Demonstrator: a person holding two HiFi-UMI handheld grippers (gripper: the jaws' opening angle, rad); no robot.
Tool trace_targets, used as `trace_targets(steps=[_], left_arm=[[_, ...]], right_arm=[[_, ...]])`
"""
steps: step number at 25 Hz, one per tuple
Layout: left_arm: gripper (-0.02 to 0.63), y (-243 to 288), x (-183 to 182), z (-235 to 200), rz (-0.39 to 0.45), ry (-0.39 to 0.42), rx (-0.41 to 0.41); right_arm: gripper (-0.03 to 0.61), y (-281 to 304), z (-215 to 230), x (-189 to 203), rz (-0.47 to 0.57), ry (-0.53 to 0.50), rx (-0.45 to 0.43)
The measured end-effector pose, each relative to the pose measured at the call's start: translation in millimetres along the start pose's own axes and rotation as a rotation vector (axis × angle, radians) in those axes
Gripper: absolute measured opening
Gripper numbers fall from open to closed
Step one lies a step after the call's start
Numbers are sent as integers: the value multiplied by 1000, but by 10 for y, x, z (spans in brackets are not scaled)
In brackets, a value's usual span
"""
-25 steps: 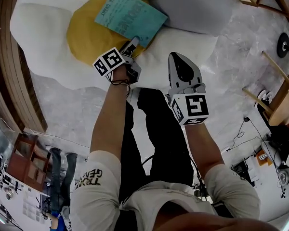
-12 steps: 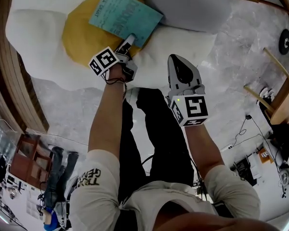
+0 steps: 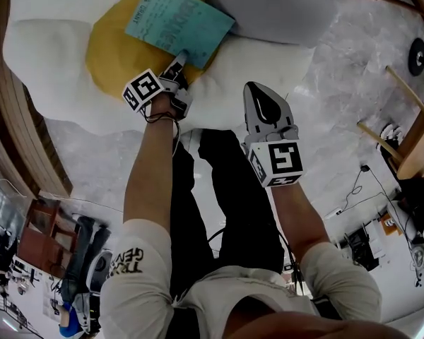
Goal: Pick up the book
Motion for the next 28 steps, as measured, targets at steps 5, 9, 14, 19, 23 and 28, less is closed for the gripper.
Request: trace_targets(steps=[5,9,14,19,23,28], left_arm=[[112,-73,49,86,3,-20,31],[92,-219,116,215,8,-33,99],[69,-472,75,467,60,-36,176],[52,-724,32,915,98,-48,283],[37,-962,-18,1287,118,-20,336],[25,-1280,-58,1595,121,-24,353]], right_arm=[[26,-56,16,-122,24,-1,33],[26,-165,0,-219,49,-1,60],[26,-263,-100,-357,87,17,72],[26,-436,-246,-559,121,24,75],[26,-593,-392,-766,126,10,80],[26,-783,-654,-1080,143,-8,75]])
Point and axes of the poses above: the fingertips, and each gripper's own axes: y forward along the fingers, z to its right, x out of its underside, the point moved 3 cm from there along -y, backward along the fingers, and after that the axes turned 5 degrees about -x, right-handed, at the moved point
